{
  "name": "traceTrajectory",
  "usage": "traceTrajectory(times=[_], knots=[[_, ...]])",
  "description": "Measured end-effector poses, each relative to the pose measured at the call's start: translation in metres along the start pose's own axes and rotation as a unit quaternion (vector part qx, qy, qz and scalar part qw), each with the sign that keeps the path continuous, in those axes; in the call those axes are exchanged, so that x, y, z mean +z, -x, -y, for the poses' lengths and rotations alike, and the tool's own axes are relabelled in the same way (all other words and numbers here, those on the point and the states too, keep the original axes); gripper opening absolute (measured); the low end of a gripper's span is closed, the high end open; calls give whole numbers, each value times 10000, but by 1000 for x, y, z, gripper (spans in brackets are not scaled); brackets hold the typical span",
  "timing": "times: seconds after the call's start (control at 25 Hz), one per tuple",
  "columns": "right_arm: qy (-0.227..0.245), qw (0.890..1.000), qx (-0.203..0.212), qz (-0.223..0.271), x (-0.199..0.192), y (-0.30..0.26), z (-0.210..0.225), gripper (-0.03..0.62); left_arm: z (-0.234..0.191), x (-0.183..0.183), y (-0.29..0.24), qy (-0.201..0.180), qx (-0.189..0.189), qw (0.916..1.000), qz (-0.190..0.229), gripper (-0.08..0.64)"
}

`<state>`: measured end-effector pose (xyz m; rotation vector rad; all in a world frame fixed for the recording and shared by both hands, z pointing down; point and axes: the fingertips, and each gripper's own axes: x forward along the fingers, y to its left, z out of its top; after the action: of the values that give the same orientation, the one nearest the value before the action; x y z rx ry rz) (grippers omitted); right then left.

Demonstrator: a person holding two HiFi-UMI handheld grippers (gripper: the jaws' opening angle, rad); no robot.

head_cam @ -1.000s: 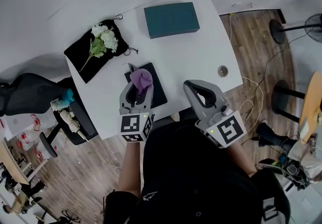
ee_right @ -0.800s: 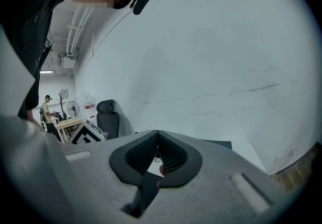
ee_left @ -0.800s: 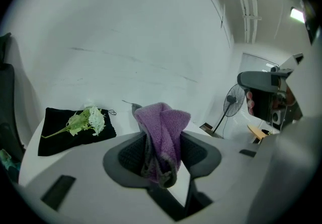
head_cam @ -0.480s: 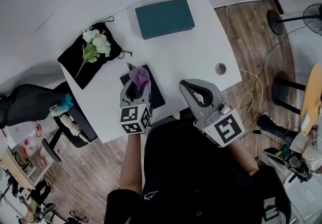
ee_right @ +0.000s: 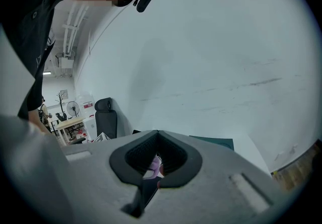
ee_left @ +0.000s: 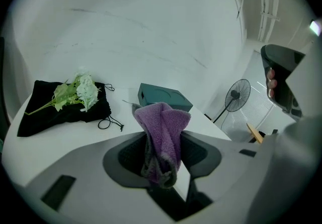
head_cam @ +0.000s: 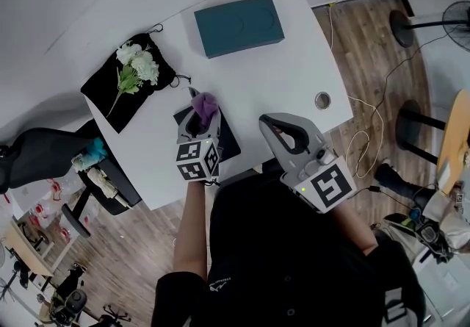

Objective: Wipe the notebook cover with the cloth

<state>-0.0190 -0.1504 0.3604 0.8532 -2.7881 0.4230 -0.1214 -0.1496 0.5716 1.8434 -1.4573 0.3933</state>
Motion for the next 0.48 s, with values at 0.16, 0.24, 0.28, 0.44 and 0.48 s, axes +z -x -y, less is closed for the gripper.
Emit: traceTrajectory(times=[0.16,0.24,0.28,0.44,0.48], knots=[[-52,9999,-15,136,6,-7,3,5,-4,-13,-11,-14,14,9998,-219,178],[-68,9999,-13,156,7,-8,4,5,-6,-18,-15,21,15,9996,-296,178],[-65,9999,-4,122,5,-9,5,6,-6,-20,-17,29,17,9995,-329,178],[8,9999,13,-148,-4,-9,6,6,-9,-25,-25,80,10,9990,-437,178],[25,9997,4,-231,-7,-9,6,5,-9,-26,-28,110,-5,9989,-460,178]])
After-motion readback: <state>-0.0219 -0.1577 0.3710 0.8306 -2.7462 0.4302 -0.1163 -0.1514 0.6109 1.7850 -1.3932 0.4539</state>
